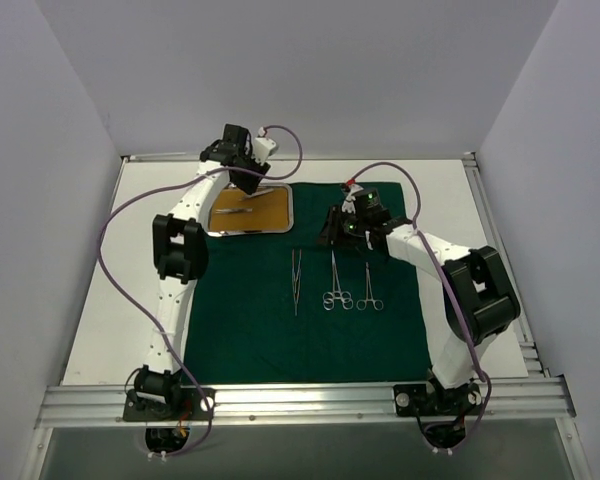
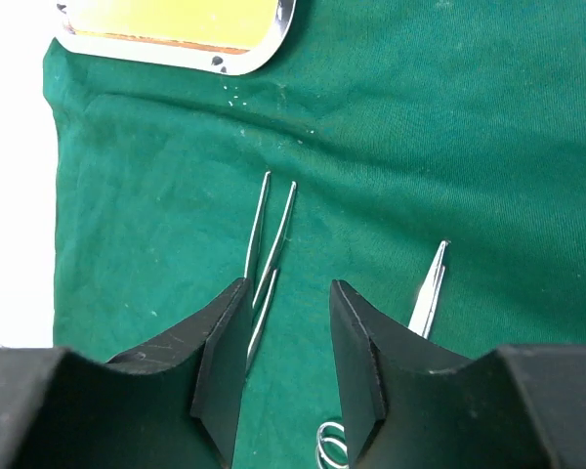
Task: Open and lay out the surgical kit
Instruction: Pick up the medical item from the container.
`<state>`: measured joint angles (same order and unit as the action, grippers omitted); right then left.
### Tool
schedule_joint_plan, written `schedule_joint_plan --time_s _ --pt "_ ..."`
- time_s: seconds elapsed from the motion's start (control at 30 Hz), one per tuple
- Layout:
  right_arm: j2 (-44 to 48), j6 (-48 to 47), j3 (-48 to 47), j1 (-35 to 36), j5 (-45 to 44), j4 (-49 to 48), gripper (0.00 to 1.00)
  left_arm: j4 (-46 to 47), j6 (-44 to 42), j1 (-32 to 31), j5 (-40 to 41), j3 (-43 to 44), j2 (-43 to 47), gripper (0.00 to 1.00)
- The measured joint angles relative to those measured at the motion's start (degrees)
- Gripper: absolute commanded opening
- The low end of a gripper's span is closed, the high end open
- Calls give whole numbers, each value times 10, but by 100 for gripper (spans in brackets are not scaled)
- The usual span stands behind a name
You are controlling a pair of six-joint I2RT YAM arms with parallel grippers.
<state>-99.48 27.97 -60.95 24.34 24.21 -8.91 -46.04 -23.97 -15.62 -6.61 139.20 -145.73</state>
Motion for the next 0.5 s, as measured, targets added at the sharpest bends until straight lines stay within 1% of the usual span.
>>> schedule_joint_plan --time_s 0.13,0.37,0.5 --pt "5 0 0 0 -1 2 34 1 -3 0 -3 45 -30 54" --pt "6 -4 0 0 -5 11 34 -9 -2 2 -16 67 -70 52" --pt "8 -5 3 0 -7 12 34 -11 -1 4 -20 69 -75 47"
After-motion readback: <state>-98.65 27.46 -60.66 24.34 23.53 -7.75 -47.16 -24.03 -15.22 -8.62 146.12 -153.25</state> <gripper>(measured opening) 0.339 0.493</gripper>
